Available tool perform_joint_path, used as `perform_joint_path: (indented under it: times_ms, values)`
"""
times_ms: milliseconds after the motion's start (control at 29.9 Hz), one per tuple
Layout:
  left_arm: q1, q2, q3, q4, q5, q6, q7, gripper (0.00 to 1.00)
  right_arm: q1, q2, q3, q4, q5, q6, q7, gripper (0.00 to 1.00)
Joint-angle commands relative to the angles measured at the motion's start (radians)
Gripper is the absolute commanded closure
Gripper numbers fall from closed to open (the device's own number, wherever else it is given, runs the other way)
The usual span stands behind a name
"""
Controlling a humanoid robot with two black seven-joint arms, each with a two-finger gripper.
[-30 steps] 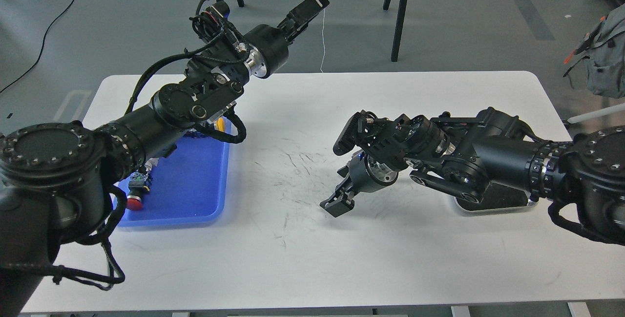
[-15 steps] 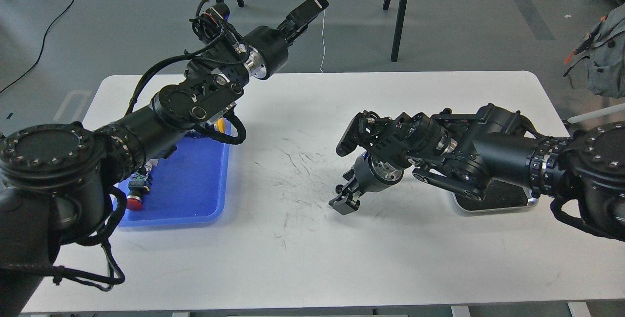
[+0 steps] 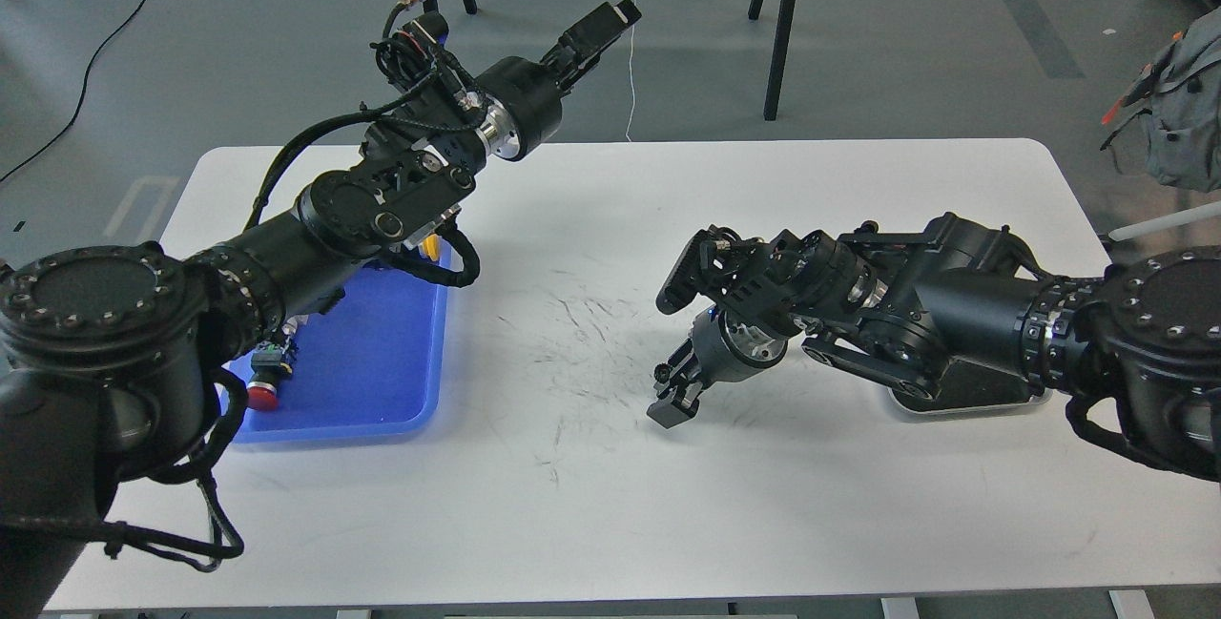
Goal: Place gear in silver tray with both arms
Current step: 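Grasp the gear with the right gripper and lift it, then carry the gear over the silver tray and lower it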
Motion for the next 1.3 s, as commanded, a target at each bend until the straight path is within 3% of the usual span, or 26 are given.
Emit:
perform_joint_path:
  times_ms: [0, 301, 735, 1270]
  values:
    - [0.002, 0.0, 0.0, 0.0, 0.0, 0.0, 0.0, 0.06, -0.001, 0.006, 0.001, -0.005, 0.0, 0.0, -0.002, 0.65]
    - [0.011, 0.0, 0.0, 0.0, 0.002, 0.0, 0.0, 0.06, 0.015, 0.012, 0.001, -0.005, 0.0, 0.0, 0.001, 0.79]
    - [0.011, 0.0, 0.0, 0.0, 0.002, 0.001, 0.0, 0.06, 0.09, 0.001, 0.01, -0.005, 0.003, 0.003, 0.008, 0.83]
    - [0.011, 0.0, 0.005, 0.0, 0.011, 0.0, 0.0, 0.06, 0.105, -0.261, 0.009, -0.005, 0.003, 0.041, 0.008, 0.83]
